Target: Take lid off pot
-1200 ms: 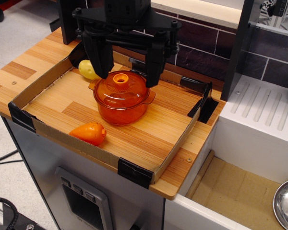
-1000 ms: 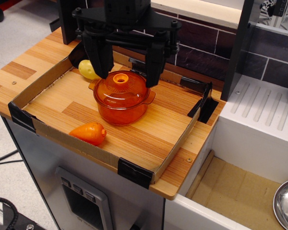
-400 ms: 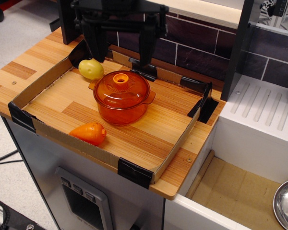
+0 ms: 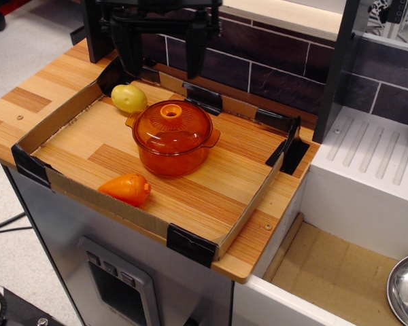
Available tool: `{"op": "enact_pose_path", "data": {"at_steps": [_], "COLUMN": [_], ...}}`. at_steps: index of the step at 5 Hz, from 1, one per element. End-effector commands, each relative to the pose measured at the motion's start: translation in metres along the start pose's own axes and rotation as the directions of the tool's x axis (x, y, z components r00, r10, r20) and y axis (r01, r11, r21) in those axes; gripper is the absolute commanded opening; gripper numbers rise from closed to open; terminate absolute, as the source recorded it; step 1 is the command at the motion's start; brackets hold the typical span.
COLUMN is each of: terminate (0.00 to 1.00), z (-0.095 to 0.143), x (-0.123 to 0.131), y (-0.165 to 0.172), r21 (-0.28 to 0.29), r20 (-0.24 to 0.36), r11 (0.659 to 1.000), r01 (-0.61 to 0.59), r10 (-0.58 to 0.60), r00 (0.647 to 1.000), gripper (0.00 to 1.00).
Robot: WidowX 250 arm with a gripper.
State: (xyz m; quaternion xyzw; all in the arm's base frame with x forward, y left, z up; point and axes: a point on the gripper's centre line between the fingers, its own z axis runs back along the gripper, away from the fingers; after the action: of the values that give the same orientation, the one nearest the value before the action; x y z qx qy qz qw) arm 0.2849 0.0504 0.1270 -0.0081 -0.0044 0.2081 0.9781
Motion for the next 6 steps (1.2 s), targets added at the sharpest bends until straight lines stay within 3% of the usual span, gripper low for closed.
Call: {"op": "enact_pose_path", "data": {"at_steps": [1, 6], "terminate": [0.0, 0.0], "z": [-0.01, -0.06], "x": [0.017, 0.024], "y": [0.012, 0.005], "r21": [-0.019, 0.031], "r20": [0.069, 0.096], "r11": [1.0, 0.997], "r01": [-0.003, 0.07], "r10": [0.004, -0.073], "r00": [0.998, 0.993], "gripper": [1.0, 1.0]}}
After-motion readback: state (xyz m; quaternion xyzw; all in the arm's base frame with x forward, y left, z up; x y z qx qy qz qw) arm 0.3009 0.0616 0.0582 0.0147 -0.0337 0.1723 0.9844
